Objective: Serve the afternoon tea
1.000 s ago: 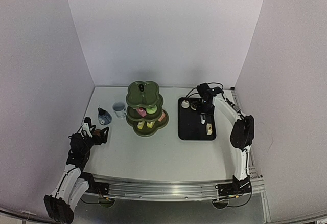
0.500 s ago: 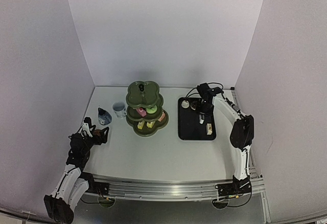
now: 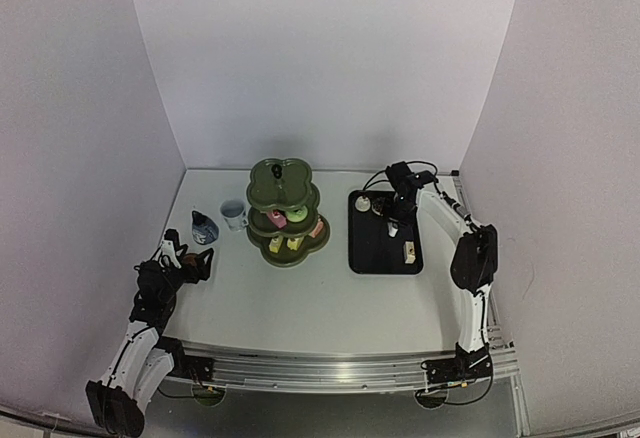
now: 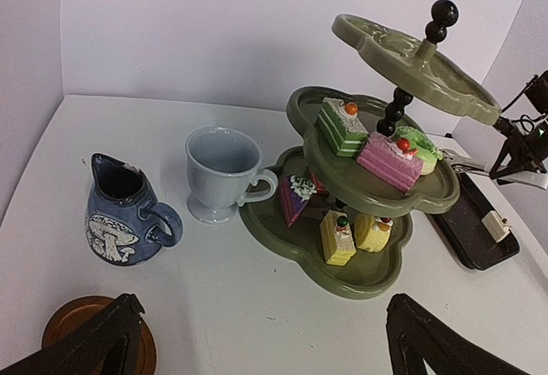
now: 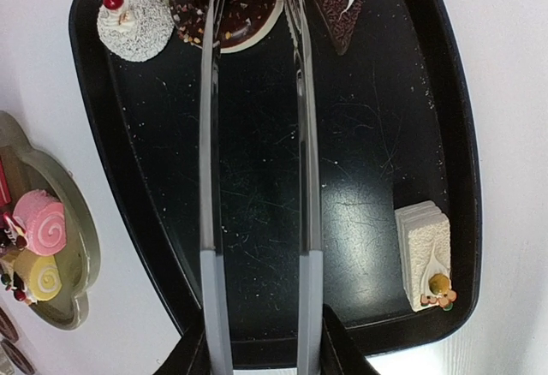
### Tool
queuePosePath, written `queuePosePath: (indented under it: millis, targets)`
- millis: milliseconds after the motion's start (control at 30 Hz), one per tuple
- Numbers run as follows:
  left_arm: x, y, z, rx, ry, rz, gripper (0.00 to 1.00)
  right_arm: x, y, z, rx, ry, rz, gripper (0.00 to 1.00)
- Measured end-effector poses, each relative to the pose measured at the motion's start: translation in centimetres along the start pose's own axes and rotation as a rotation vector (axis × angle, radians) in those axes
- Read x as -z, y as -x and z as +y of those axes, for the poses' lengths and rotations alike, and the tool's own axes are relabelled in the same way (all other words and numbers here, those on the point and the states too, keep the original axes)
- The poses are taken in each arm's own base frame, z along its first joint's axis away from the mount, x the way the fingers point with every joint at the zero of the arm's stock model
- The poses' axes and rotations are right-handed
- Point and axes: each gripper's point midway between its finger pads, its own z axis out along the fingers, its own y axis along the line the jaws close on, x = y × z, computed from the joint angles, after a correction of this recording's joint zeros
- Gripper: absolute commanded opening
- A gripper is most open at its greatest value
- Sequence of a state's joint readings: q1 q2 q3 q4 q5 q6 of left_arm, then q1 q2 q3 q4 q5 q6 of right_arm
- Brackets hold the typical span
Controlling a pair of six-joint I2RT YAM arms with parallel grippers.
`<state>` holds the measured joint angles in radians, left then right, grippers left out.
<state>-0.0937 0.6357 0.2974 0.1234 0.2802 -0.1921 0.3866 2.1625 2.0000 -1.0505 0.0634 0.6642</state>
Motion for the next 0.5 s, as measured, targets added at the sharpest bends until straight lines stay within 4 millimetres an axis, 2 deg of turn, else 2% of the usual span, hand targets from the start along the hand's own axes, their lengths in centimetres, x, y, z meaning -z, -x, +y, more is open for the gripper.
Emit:
queuePosePath:
  millis: [500]
  targets:
    - [0.01,0.00,-0.07,0.011,-0.004,0.000,1.00,0.25,-0.56,-0.35,-0.015,0.001,0.008,0.33]
